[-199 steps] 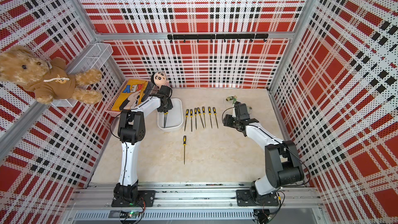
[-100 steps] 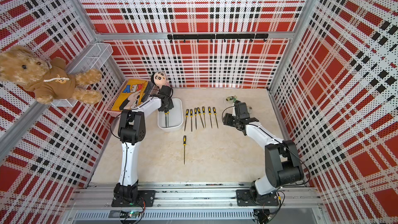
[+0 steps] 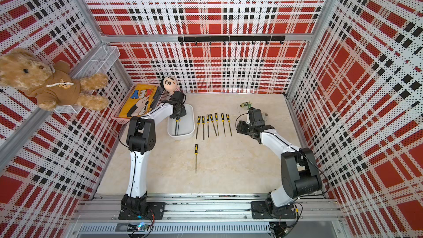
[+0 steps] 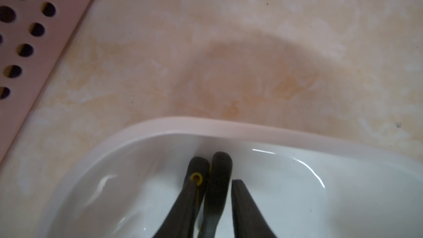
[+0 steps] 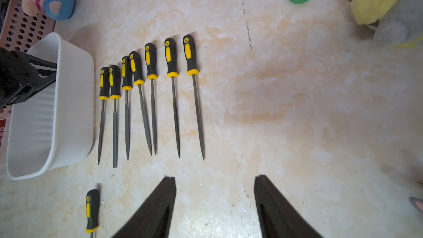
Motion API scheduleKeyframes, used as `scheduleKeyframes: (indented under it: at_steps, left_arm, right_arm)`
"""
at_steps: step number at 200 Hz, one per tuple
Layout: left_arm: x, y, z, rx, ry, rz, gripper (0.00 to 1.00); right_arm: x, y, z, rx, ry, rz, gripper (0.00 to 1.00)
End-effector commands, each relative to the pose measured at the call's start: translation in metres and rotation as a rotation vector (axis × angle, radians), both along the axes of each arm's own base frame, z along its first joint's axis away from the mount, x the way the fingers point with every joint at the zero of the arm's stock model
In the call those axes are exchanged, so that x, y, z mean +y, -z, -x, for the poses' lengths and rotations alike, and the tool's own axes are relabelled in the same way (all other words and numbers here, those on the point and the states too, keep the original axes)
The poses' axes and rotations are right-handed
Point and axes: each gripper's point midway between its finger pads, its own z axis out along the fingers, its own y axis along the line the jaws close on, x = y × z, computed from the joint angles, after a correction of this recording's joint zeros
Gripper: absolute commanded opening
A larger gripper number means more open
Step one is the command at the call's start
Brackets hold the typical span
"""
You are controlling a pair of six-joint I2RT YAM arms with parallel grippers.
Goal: Take the file tool out of the storage box
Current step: Pick up the file tool from the storage box.
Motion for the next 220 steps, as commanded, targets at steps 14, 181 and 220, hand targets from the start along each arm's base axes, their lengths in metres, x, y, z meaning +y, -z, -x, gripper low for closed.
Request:
scheduleKeyframes:
  at_steps: [14,181,220]
  left_arm:
    - [-0.024,0.01,0.015,0.039,0.043,-0.013,0.28]
    - [-0.021,0.039,0.033,0.109,0.028,-0.026,0.02]
    - [-0.024,0.0,0.023,0.027,0.026,-0.017,0.0]
  right_arm:
    - [0.002,0.003,0.001,-0.003,-0.001,0.003,0.63]
    - [0.005,0.006,0.002,0.006,-0.004,-0.01,0.64]
    - [0.009,-0.002,-0.001,-0.012,-0.012,-0.014,0.65]
